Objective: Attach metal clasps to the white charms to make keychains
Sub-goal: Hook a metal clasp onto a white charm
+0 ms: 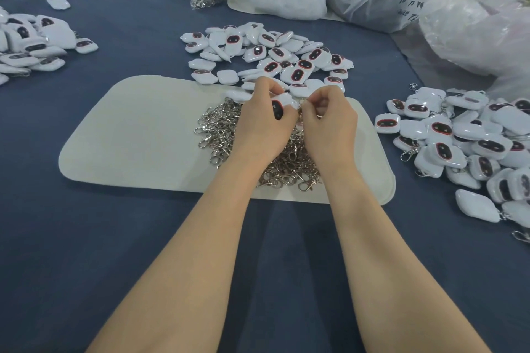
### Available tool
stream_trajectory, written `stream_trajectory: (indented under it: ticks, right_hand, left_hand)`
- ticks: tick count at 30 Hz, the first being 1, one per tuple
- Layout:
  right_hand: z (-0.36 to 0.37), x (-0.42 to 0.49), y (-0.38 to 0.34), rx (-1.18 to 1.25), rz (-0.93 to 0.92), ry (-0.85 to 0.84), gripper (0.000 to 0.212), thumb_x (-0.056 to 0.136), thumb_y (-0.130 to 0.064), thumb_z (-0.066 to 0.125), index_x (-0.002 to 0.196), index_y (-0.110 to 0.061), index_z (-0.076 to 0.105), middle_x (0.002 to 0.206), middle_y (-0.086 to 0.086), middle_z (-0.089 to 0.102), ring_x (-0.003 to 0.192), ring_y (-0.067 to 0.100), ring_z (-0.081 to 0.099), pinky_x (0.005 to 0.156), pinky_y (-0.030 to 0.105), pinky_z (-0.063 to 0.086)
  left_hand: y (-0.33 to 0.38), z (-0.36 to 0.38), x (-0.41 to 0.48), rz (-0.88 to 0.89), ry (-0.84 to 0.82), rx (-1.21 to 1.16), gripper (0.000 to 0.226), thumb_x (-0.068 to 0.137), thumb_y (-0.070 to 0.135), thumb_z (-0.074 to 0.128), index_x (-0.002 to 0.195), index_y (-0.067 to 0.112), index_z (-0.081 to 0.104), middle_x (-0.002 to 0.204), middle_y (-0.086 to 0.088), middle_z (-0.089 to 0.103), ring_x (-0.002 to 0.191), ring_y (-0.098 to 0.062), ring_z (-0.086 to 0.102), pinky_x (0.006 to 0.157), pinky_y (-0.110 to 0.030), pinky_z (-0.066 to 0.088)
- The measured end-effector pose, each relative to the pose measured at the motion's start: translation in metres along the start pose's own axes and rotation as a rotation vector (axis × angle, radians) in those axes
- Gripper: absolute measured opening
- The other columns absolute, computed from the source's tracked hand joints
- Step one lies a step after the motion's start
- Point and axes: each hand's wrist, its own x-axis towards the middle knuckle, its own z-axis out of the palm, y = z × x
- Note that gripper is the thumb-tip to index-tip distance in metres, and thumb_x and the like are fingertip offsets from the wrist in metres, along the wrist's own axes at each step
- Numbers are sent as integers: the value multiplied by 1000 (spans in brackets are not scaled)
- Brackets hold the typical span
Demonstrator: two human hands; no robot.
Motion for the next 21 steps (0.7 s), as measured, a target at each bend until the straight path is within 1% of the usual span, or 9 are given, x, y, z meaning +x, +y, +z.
stream_trajectory:
  ticks: [2,4,9,10,13,16,18,19,21]
  right_hand:
    - [1,0,0,1,-3,-11,12,88,-4,56,86,-16,53,72,-17,52,65,-5,51,64,4,39]
    - [1,-1,-1,1,-7,-23,14,88,-3,56,85,-16,52,72,-17,52,66,-4,51,64,4,39]
    - [1,-3,-2,-6,-31,-48,15,88,-2,56,85,-17,51,73,-17,51,67,-1,51,63,2,38]
    - [1,-3,-3,-11,-35,-50,15,89,-2,56,85,-16,51,73,-17,51,67,-1,51,63,2,38]
    - [2,-3,-2,-21,-45,-57,14,89,-3,55,85,-16,51,74,-14,52,68,1,50,64,5,38]
    - [3,-3,-3,-65,-59,-84,13,90,-4,54,86,-16,51,80,-5,56,75,13,52,66,14,39]
    - [3,-3,-3,-108,-79,-108,12,90,-4,52,86,-15,50,84,0,58,79,18,53,68,21,39]
    - [3,-3,-4,-137,-88,-124,11,90,-4,52,86,-15,50,85,2,58,79,21,53,68,24,39]
    - [3,-3,-3,-193,-96,-161,9,90,-3,50,88,-12,51,89,6,59,82,24,53,70,30,40]
  left_hand:
    - [0,1,0,6,-1,-2,20,87,20,57,102,23,44,76,14,50,60,-1,48,50,-10,34]
    - [0,2,0,10,-6,3,21,87,21,57,104,21,45,77,15,50,62,-2,48,53,-14,35]
    - [-1,2,0,32,3,6,20,88,19,56,104,21,44,77,14,50,60,1,48,53,-7,36]
    - [-1,2,0,39,4,3,20,89,18,56,104,20,43,76,14,49,61,3,49,54,-6,36]
    - [-1,3,0,57,7,-37,20,90,14,56,102,18,42,75,14,48,64,19,46,58,-1,35]
    - [-2,3,0,47,6,-41,20,91,14,56,103,19,40,74,15,46,64,23,44,60,0,35]
    - [-3,2,-1,42,6,-32,20,91,15,55,103,20,40,75,16,46,67,21,46,61,-1,35]
    - [-3,2,-1,43,5,-22,20,91,15,55,105,19,41,75,17,46,68,16,49,62,-3,36]
    - [-2,2,-1,63,-6,19,21,92,14,54,110,17,44,78,16,48,71,2,52,63,-12,36]
